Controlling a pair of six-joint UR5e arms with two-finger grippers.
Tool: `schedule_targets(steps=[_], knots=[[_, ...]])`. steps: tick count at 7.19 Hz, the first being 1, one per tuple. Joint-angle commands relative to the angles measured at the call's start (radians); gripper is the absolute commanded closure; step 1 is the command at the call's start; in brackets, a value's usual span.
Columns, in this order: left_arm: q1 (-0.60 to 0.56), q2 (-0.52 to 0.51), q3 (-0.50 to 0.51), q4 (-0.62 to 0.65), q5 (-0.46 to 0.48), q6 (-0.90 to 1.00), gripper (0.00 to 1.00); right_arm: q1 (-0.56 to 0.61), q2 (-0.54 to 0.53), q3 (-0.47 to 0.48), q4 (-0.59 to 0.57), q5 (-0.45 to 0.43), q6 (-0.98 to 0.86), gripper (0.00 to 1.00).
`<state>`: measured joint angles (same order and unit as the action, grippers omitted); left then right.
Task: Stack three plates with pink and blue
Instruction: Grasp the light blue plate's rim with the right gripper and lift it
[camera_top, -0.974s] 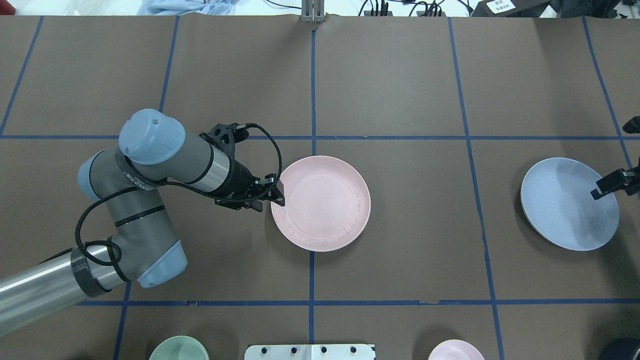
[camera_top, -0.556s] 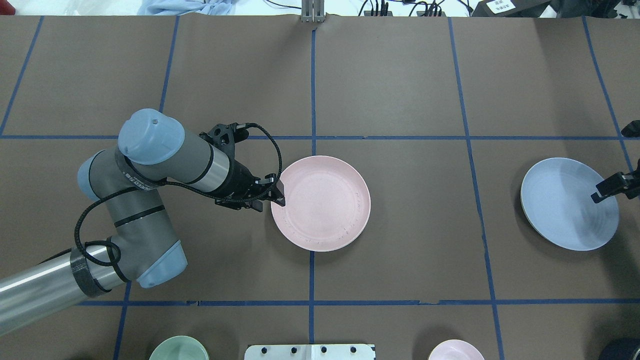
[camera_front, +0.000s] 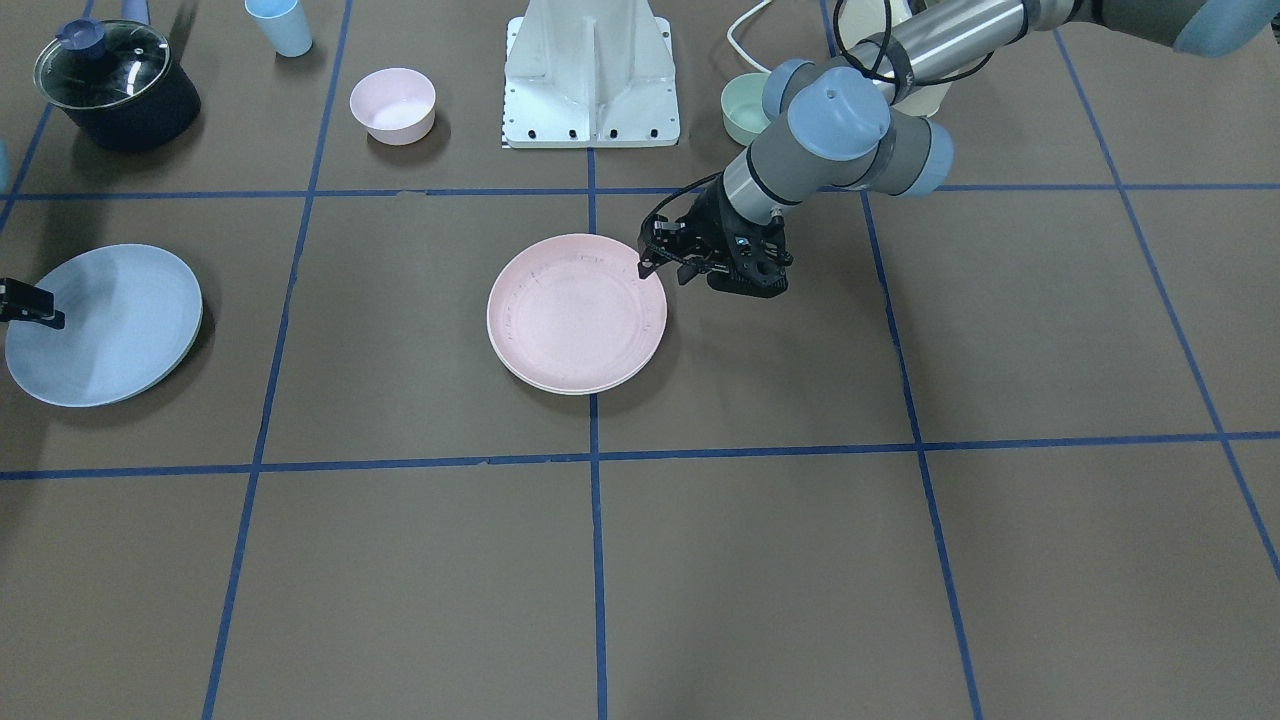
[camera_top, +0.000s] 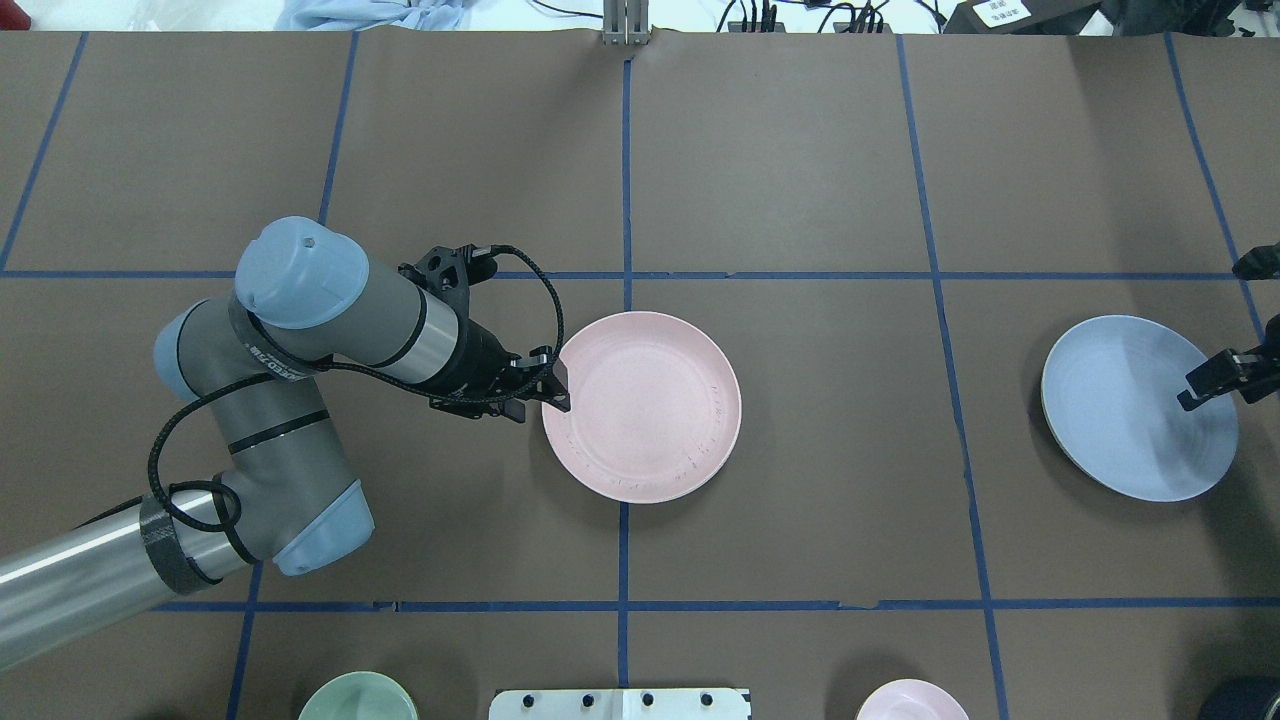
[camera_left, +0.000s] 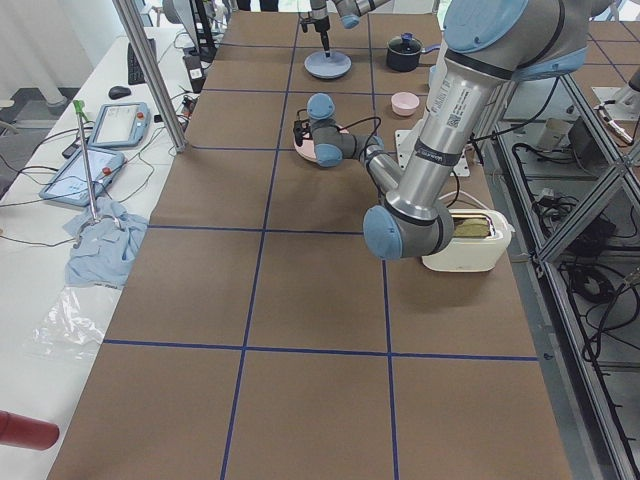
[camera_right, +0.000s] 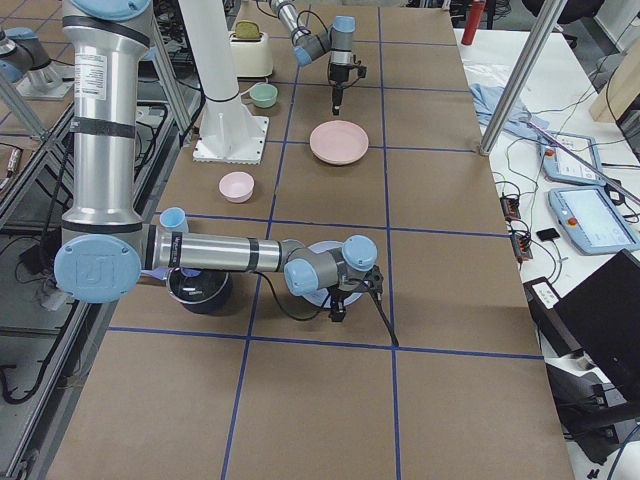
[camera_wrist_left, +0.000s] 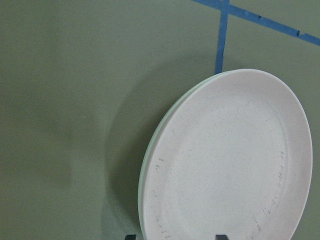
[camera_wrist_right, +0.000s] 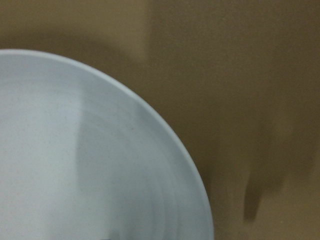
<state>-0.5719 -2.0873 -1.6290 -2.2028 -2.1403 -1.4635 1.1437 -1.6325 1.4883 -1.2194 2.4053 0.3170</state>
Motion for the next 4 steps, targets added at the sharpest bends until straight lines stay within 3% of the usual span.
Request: schedule_targets(steps=[1,2,4], knots=[[0.0,0.0,0.0,-0.002,0.0,0.0,0.39,0.001,0.013,-0.017,0.0,0.002,0.001,0.82],[0.0,0.001,-0.002,0.0,0.0,0.0,0.39,0.001,0.014,-0.019,0.0,0.002,-0.001,1.0],[-0.002,0.006,-0.008,-0.002,0.0,-0.001,0.39,0.002,0.003,-0.014,0.0,0.003,0.001,1.0]])
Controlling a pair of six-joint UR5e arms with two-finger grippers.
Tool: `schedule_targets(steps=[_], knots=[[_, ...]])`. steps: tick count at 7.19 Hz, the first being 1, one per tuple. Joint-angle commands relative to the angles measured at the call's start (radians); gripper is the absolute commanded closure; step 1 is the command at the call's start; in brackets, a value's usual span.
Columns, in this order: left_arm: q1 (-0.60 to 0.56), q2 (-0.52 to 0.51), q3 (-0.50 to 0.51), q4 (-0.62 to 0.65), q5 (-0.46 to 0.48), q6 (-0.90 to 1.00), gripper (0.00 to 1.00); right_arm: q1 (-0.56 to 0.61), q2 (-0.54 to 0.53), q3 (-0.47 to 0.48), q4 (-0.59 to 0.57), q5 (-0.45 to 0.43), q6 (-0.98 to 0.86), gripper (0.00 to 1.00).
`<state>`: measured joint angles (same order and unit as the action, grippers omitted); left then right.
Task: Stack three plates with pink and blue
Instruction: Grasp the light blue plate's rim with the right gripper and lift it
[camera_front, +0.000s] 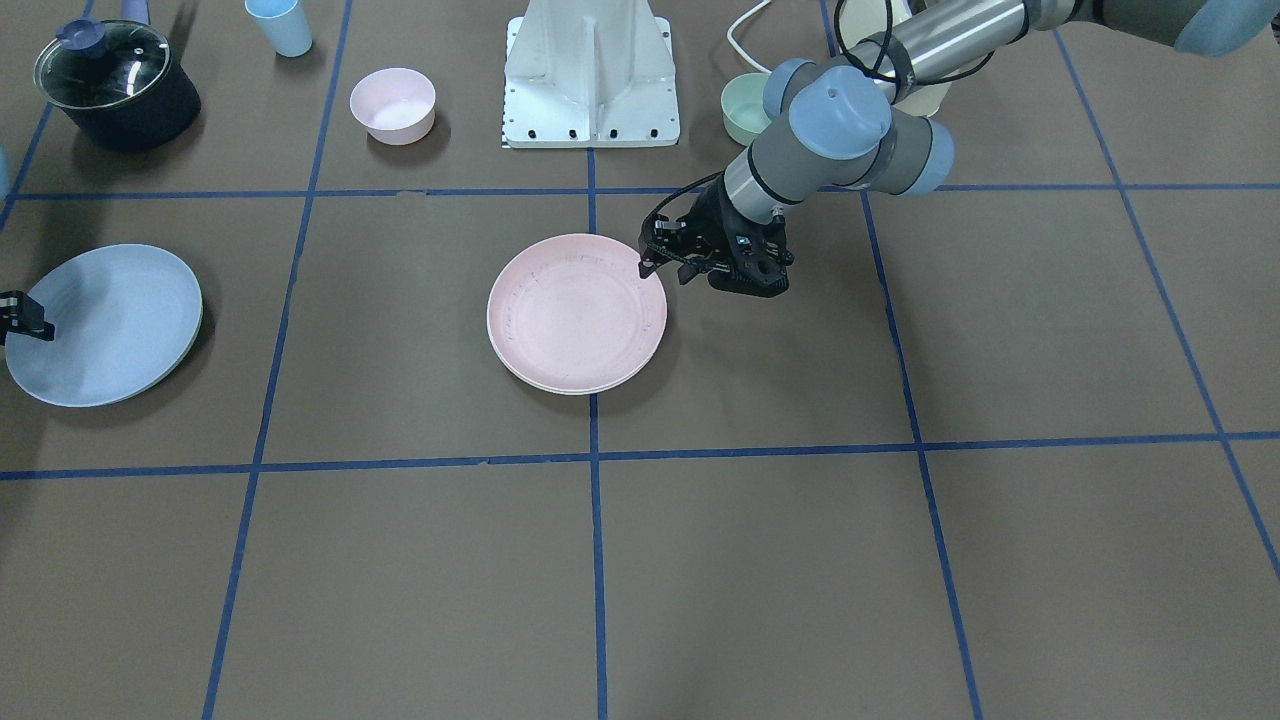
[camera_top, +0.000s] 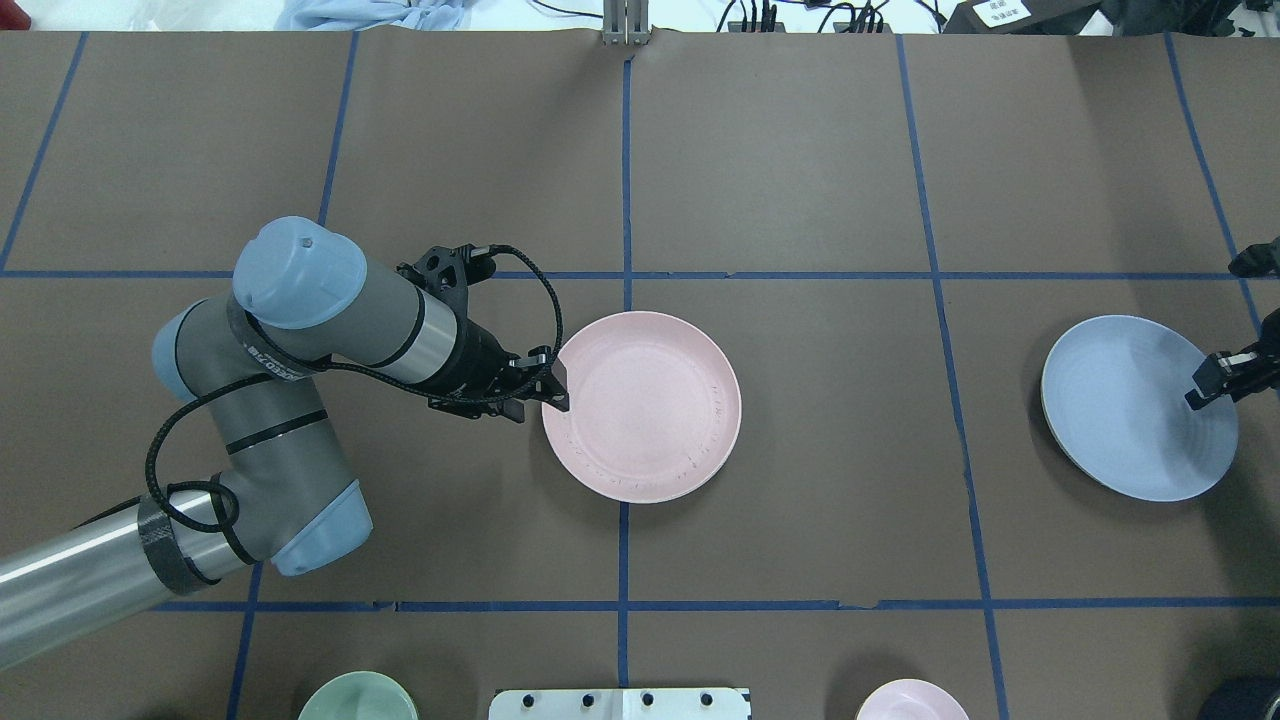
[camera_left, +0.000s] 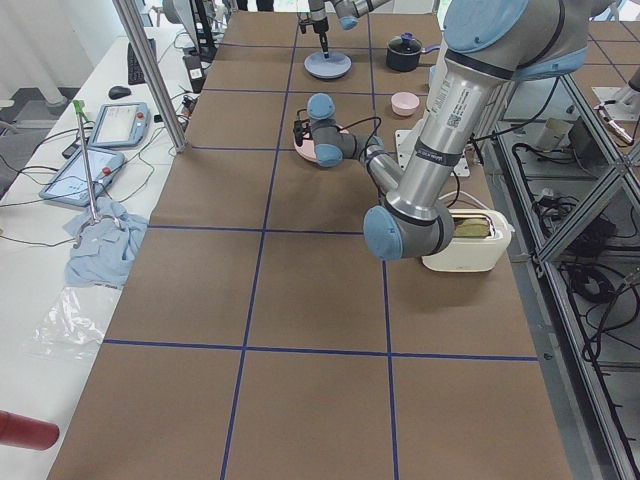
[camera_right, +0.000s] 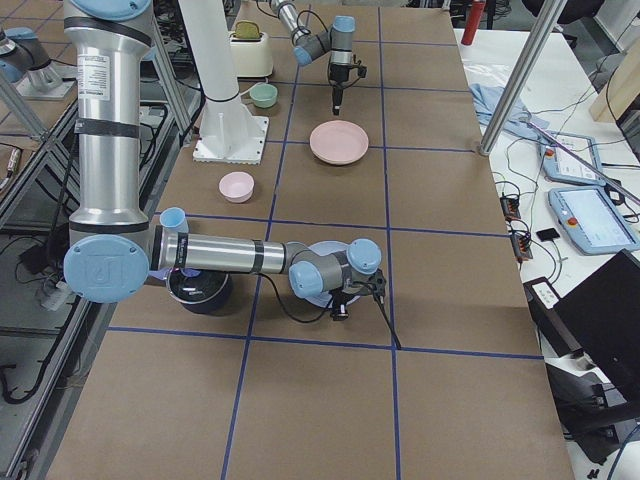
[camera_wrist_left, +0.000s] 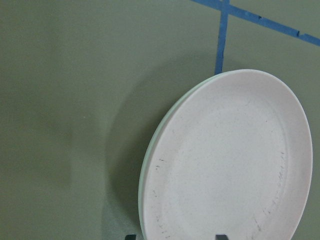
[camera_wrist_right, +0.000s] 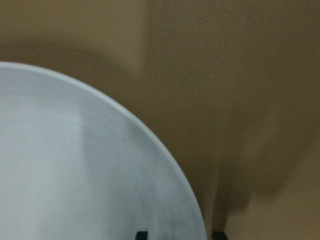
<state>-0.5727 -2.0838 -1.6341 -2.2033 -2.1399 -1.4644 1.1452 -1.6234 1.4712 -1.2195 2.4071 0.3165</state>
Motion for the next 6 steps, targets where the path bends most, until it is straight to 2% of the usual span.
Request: schedule_targets(steps=[1,2,3,5,6], knots=[[-0.001,0.004,-0.003,-0.001,0.0,0.001,0.39,0.004,-0.009,0.018,0.0,0.009,0.004,1.0],[-0.003,0.005,-0.009,0.0,0.0,0.0,0.39,0.025,-0.013,0.081,-0.006,0.059,0.012,1.0],[-0.004,0.007,-0.021,0.0,0.0,-0.001,0.39,0.042,-0.01,0.112,0.0,0.105,0.15,1.0],[-0.042,0.034,-0.073,0.008,-0.012,0.003,0.4,0.036,0.042,0.275,0.002,0.112,0.493,1.0],[-0.102,0.084,-0.09,0.007,-0.091,0.01,0.41,-0.019,0.094,0.311,0.003,0.109,0.623,1.0]])
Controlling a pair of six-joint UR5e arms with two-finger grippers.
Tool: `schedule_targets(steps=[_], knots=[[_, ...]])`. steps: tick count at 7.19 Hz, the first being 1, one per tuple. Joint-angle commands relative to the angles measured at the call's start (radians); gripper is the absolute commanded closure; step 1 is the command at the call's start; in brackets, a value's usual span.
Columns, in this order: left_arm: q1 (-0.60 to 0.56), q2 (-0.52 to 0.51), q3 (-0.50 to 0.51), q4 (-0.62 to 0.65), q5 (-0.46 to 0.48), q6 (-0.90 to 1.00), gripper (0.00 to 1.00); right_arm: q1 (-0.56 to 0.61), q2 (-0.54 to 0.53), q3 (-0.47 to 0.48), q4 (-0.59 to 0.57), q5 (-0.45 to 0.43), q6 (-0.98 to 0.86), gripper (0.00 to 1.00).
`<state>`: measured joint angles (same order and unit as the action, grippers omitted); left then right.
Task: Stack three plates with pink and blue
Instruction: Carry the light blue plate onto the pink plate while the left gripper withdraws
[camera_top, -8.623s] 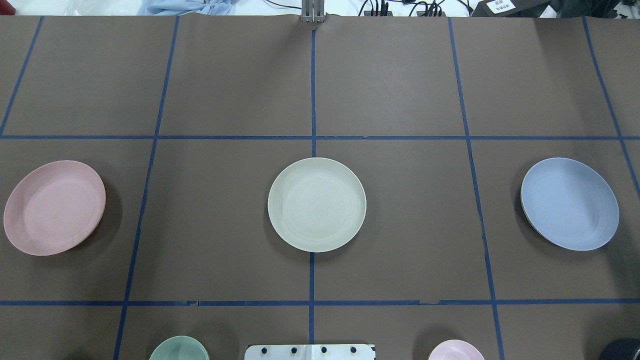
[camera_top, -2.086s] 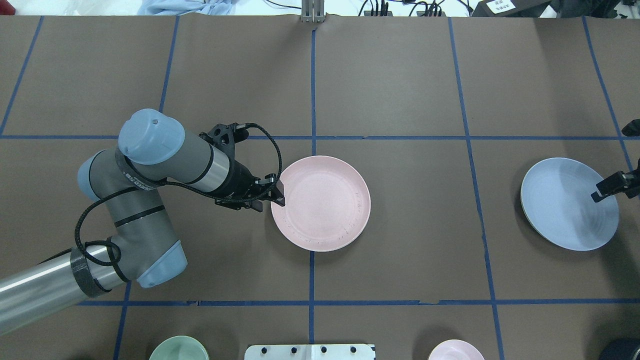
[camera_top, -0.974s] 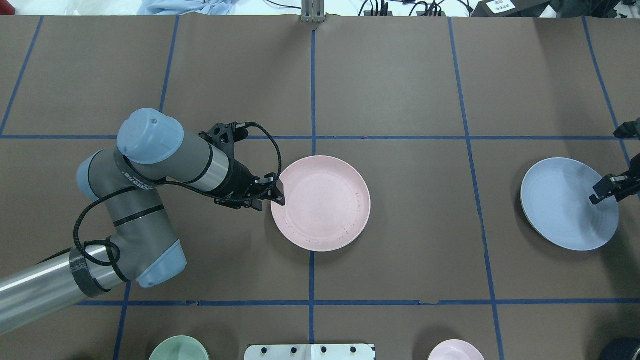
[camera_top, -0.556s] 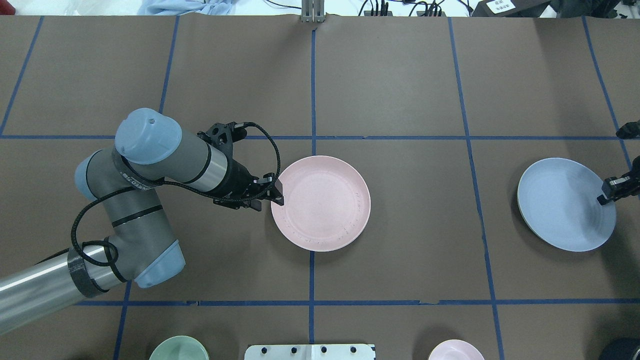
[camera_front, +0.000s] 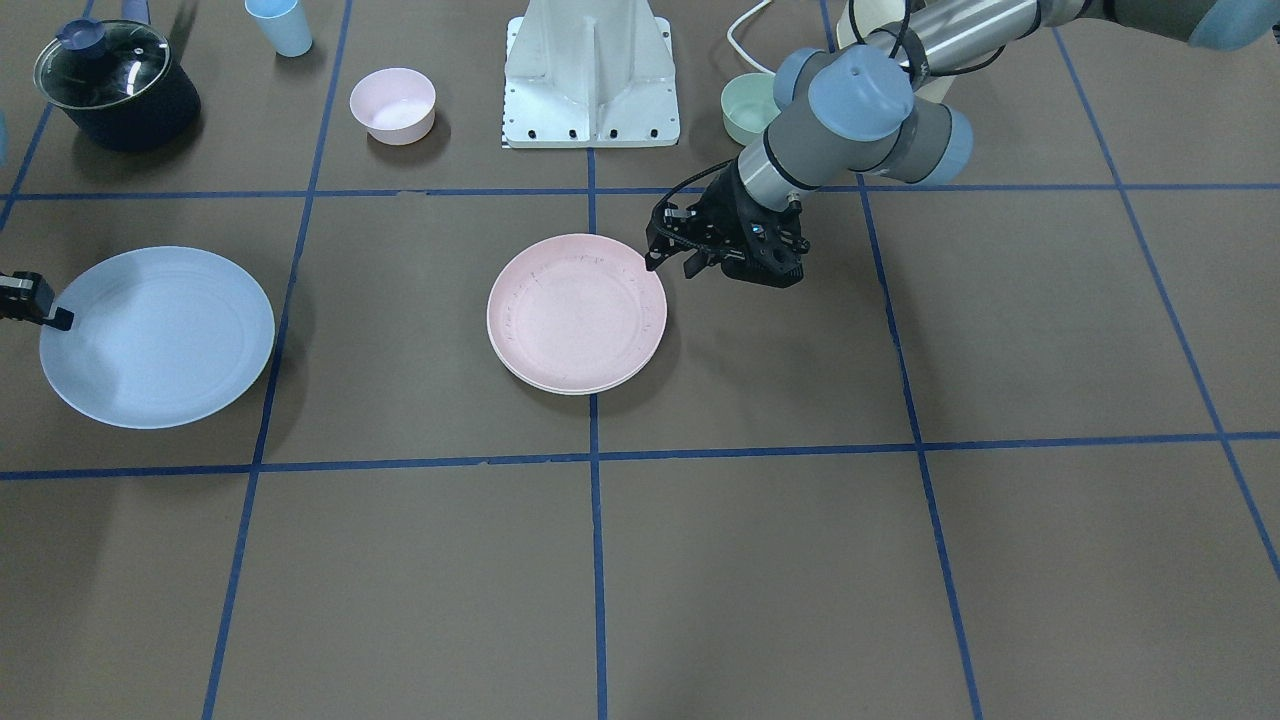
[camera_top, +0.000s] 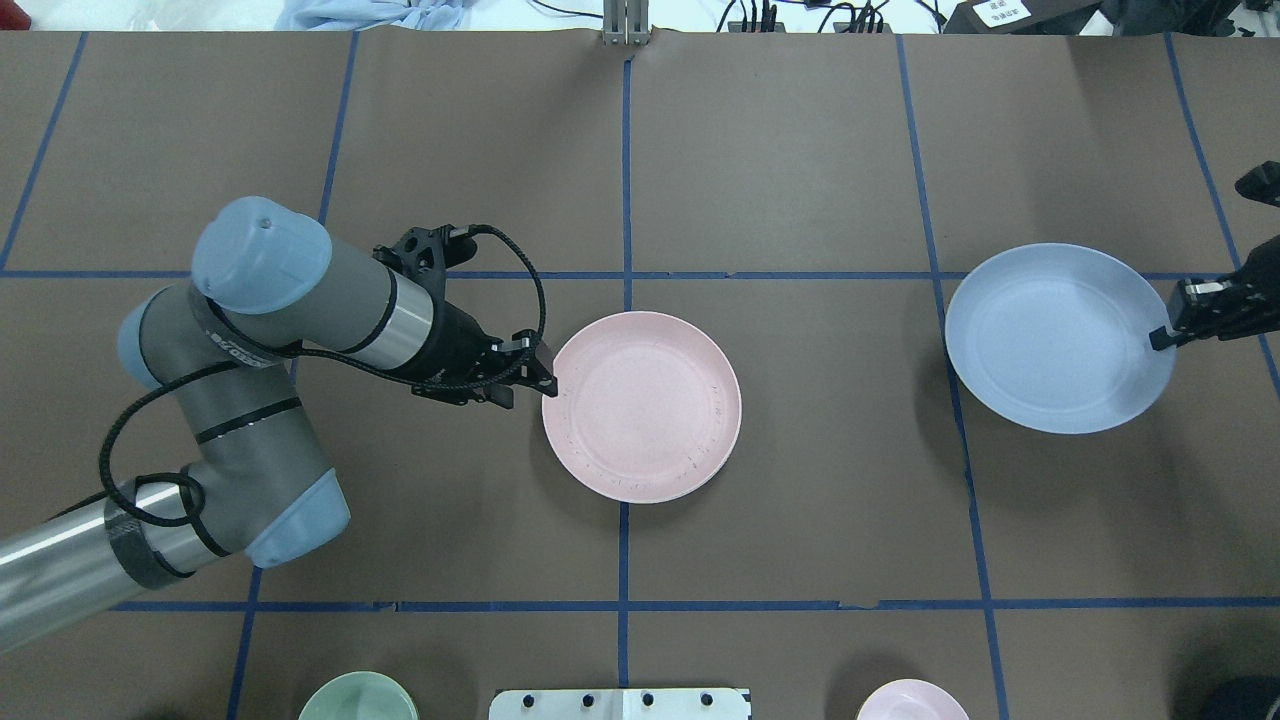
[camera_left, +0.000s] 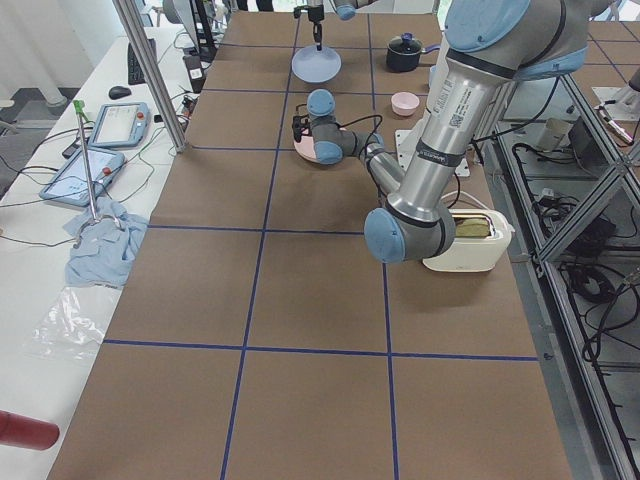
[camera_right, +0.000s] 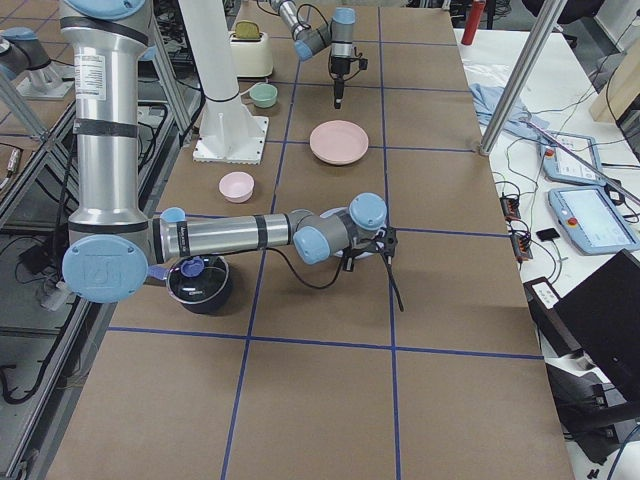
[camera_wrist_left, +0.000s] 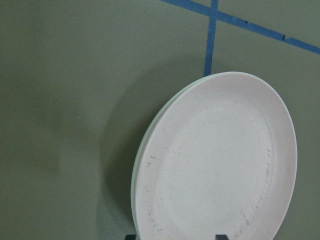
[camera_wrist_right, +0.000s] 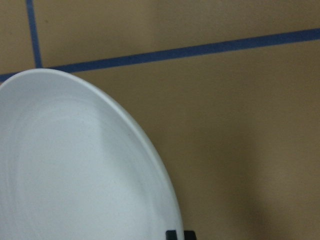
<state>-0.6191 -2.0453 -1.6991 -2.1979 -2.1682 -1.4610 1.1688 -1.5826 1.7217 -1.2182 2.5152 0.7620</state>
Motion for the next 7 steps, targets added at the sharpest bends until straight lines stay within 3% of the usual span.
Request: schedule_targets(steps=[1,2,3,4,5,7], knots=[[-0.118,0.101,-0.051,-0.005,-0.114,0.019,0.41,-0.105,0.137,0.076,0.002,-0.013,0.326,1.0],[-0.132,0.172,-0.097,0.003,-0.127,0.1,0.41,-0.159,0.201,0.094,0.002,-0.024,0.447,1.0],[-0.18,0.247,-0.123,0.001,-0.156,0.202,0.41,-0.249,0.248,0.126,0.003,-0.091,0.588,1.0],[-0.227,0.281,-0.123,0.001,-0.192,0.259,0.41,-0.365,0.298,0.133,0.035,-0.219,0.734,1.0],[-0.229,0.283,-0.123,0.003,-0.193,0.269,0.41,-0.456,0.349,0.119,0.134,-0.28,0.892,1.0],[-0.229,0.283,-0.123,0.003,-0.191,0.269,0.41,-0.565,0.374,0.121,0.157,-0.387,0.973,1.0]])
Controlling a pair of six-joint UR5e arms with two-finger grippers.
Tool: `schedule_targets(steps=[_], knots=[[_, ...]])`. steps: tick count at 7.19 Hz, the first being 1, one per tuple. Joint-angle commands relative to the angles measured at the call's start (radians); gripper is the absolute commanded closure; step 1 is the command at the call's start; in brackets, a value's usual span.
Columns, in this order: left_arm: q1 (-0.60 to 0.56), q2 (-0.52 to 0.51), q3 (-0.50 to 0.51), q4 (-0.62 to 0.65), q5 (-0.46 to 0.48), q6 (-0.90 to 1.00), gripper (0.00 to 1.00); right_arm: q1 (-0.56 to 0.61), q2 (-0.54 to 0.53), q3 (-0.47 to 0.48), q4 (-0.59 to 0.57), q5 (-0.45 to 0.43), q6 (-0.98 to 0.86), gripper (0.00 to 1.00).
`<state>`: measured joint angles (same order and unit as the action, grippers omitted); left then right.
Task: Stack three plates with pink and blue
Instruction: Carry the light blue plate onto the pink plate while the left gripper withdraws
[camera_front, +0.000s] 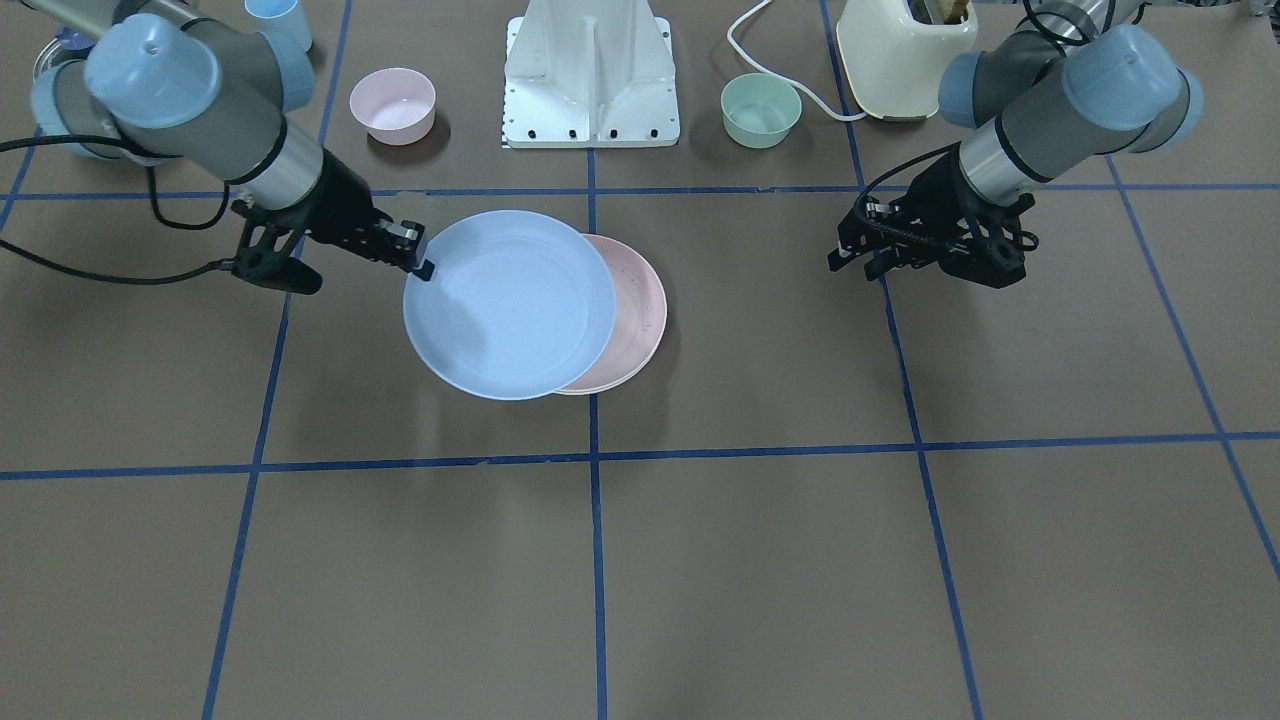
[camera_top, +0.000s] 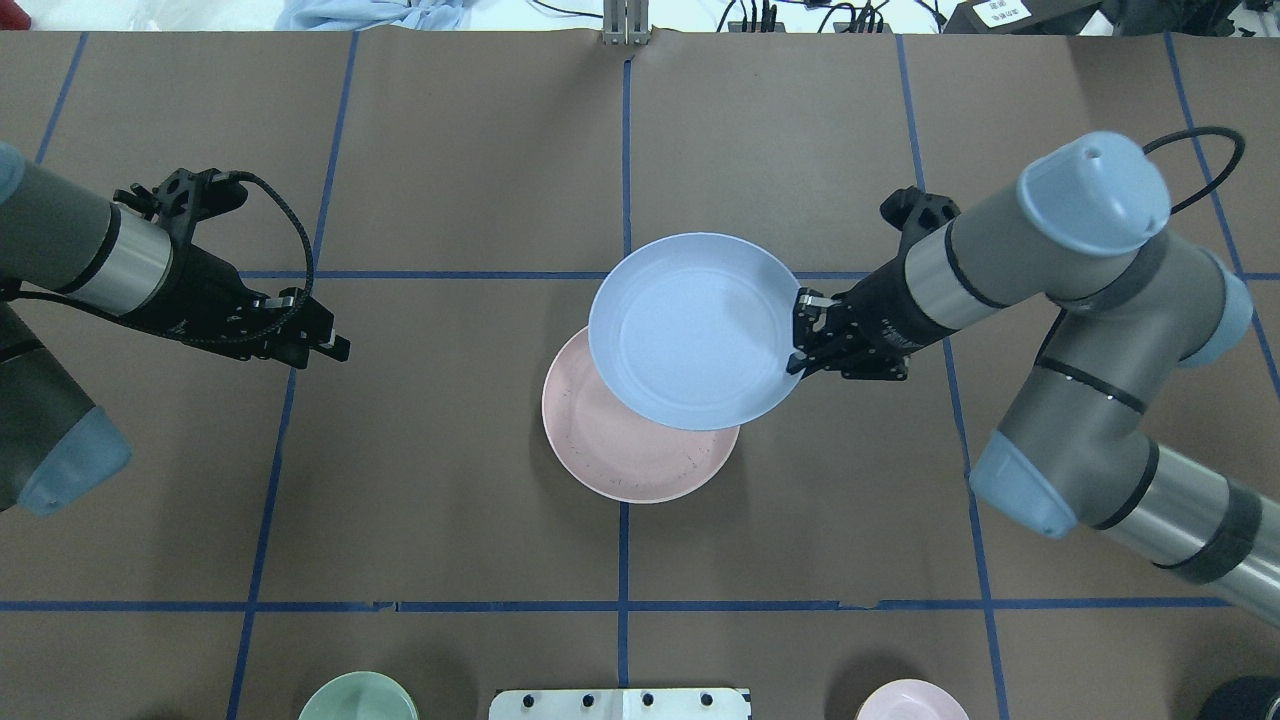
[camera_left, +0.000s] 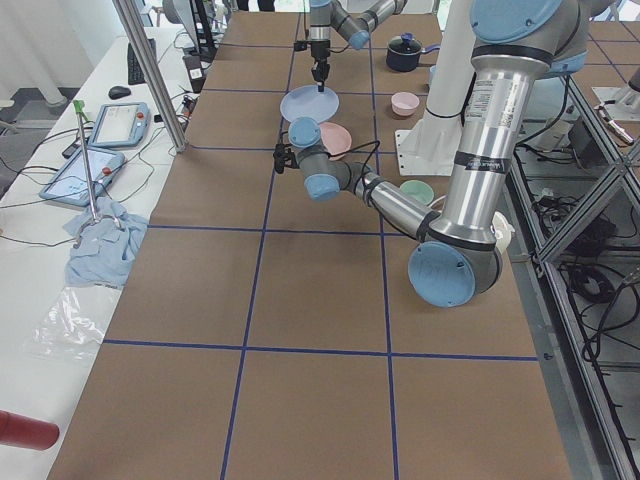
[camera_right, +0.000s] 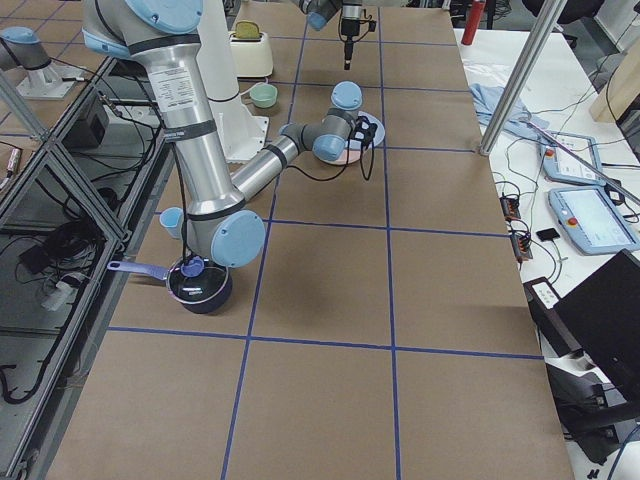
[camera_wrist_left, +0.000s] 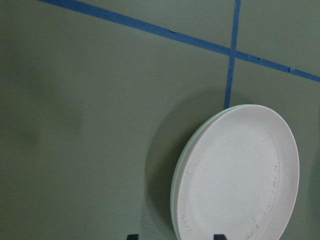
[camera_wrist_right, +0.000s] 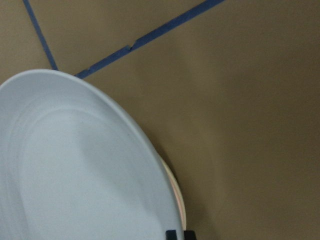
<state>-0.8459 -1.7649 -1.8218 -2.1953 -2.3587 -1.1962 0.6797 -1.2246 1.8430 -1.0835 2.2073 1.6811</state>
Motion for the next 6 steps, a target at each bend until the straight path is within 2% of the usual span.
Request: schedule_targets(steps=[1,6], knots=[[-0.002,0.002,-0.001,0.0,-0.001,0.003,0.41,-0.121,0.023,-0.004,0.023,-0.139,0.072,1.0],[-0.002,0.004,0.001,0.0,-0.001,0.003,0.41,-0.126,0.048,-0.025,0.02,-0.147,0.08,1.0]])
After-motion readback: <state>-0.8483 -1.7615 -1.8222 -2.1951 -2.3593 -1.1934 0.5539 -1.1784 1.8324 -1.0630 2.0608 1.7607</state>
